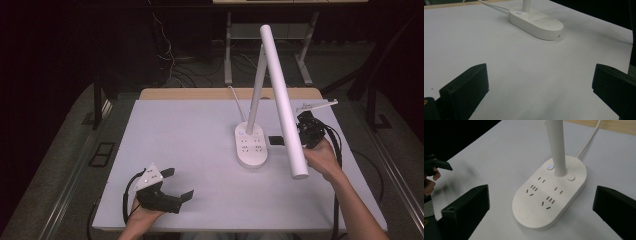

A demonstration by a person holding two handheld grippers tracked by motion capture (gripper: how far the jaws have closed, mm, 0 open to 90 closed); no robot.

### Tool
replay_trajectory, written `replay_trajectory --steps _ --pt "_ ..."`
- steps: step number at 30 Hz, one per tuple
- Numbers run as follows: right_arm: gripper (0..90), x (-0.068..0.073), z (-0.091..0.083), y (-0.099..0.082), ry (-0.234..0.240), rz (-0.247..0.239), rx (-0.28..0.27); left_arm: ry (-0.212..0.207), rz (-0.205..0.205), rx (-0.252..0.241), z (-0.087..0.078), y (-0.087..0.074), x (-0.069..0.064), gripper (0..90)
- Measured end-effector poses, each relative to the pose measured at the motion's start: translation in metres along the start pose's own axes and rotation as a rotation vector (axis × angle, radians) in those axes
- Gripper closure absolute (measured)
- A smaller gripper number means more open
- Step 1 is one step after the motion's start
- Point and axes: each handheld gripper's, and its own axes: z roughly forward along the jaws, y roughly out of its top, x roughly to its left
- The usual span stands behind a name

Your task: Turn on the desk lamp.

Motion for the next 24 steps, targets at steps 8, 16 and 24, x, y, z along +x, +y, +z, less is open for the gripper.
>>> replay_trajectory --steps 8,16,24 --pt "0.4 -0.009 0.008 0.012 -0.014 0.006 0.002 -0.002 0.001 0.001 0.0 0.0 0.0 0.0" --pt "0.4 -0.021 0.017 0.019 -0.025 0.032 -0.003 -0.003 0.002 0.0 0.0 0.0 0.0 0.0" --pt "0.4 -0.031 0.025 0.024 -0.047 0.051 0.011 -0.005 0.002 0.0 0.0 0.0 0.001 0.0"
